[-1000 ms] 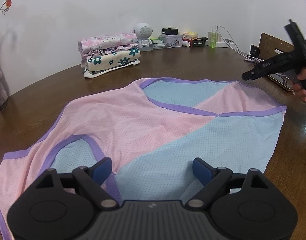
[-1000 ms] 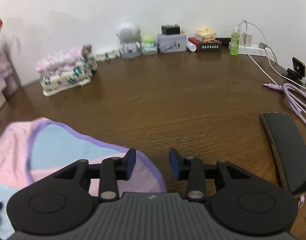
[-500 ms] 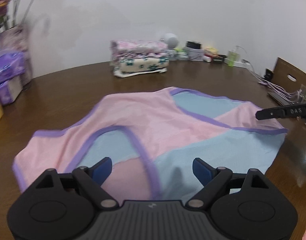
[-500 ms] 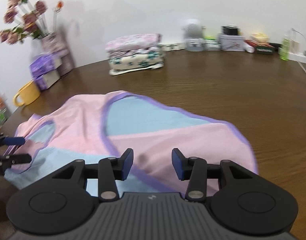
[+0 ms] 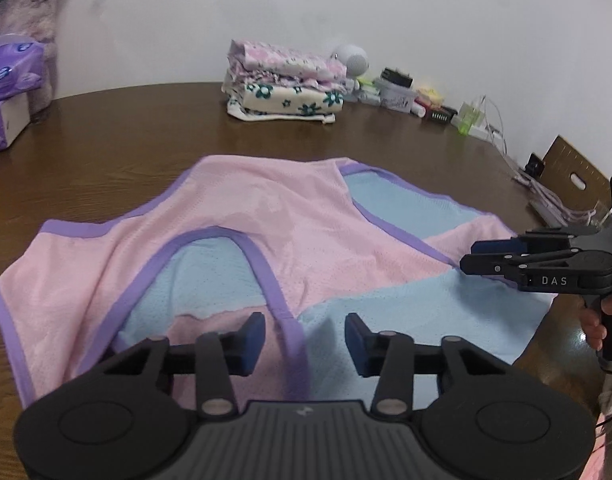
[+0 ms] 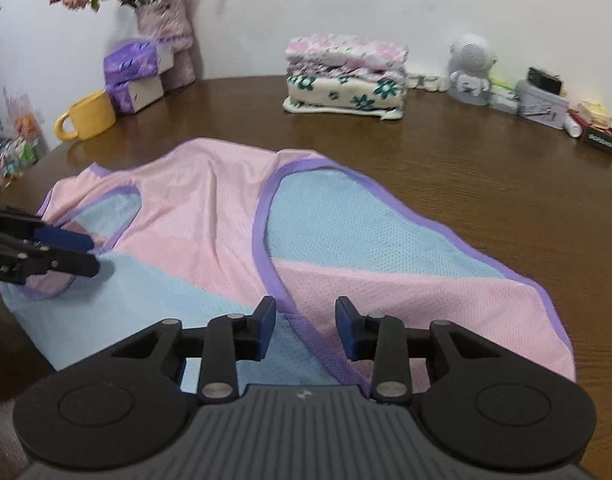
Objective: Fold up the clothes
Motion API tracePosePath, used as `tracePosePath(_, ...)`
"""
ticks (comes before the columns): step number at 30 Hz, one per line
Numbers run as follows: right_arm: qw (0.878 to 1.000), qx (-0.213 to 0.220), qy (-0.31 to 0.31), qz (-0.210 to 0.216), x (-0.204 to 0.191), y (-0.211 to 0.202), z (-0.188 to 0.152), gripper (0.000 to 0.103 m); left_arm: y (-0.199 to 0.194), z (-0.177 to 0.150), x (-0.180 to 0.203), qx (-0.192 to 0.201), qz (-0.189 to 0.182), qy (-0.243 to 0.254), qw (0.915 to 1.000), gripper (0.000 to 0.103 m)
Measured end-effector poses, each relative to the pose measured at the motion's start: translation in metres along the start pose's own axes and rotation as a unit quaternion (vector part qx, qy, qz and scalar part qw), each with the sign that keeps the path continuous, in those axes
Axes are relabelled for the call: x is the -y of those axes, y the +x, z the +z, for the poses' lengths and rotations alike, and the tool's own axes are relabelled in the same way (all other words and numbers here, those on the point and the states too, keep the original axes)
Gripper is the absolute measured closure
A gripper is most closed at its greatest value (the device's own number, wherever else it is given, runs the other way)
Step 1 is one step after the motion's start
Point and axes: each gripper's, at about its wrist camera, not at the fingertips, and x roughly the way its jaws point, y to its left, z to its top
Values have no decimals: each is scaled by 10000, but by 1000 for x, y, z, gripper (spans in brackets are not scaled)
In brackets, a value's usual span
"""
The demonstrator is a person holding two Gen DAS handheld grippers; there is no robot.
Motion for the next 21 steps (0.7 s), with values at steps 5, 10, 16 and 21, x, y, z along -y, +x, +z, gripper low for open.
tracePosePath(5,9993,-148,-295,152,-6,4,0,76,6,2,5,-130,203,182,9995,84)
tracePosePath(10,9983,-241,-447,278,-10,3,2,98,5,3,11,-174,309,470,9983,98)
tracePosePath(16,9977,-37,-250,623,-7,-24,8,98,-13,0,23,-32,282,847,9960,98)
tracePosePath(21,9956,97,-139,917,-11,-58,3,98,-47,-6,29,78,65,942,9955,98)
